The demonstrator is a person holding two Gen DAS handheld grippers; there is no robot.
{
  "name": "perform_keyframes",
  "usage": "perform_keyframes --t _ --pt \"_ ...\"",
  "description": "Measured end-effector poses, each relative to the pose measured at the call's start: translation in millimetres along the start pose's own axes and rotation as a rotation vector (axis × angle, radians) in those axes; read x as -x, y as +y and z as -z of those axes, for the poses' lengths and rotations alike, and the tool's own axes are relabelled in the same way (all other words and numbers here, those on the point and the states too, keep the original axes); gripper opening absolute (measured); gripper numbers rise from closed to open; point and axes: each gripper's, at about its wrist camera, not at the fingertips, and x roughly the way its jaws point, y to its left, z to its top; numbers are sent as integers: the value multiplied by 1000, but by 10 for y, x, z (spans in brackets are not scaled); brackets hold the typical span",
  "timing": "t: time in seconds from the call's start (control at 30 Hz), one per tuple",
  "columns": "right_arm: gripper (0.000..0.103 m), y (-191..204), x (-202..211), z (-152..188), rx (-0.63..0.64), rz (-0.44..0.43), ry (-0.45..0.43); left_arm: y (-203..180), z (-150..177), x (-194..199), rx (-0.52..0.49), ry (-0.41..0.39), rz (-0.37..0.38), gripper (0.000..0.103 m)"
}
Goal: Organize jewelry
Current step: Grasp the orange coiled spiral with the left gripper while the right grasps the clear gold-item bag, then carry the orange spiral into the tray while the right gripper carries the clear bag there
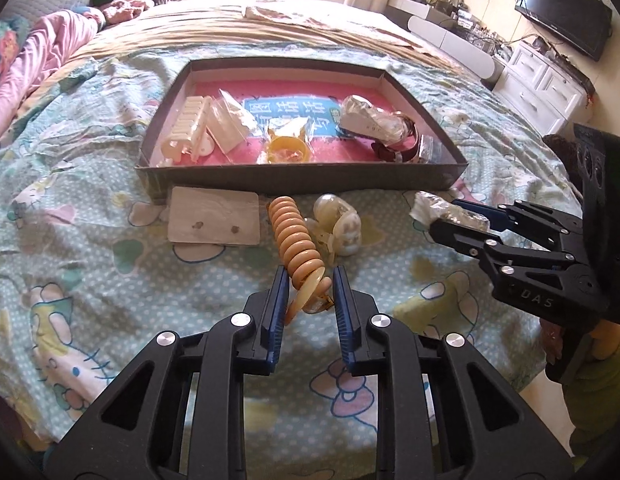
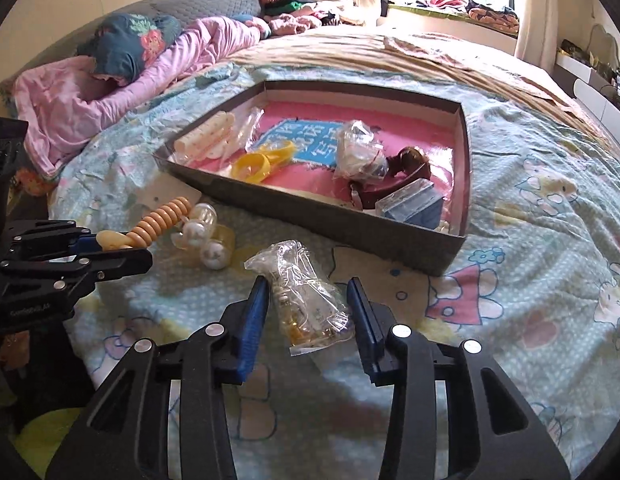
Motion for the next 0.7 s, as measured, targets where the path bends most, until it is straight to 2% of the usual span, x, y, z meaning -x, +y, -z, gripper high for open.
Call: perform_keyframes --t 0.33,0.7 --pt "38 -24 434 -124 -41 11 -105 105 -121 273 29 -72 -22 15" --pt "38 -48 587 -341 -33 26 -171 154 -333 414 30 -130 -31 15"
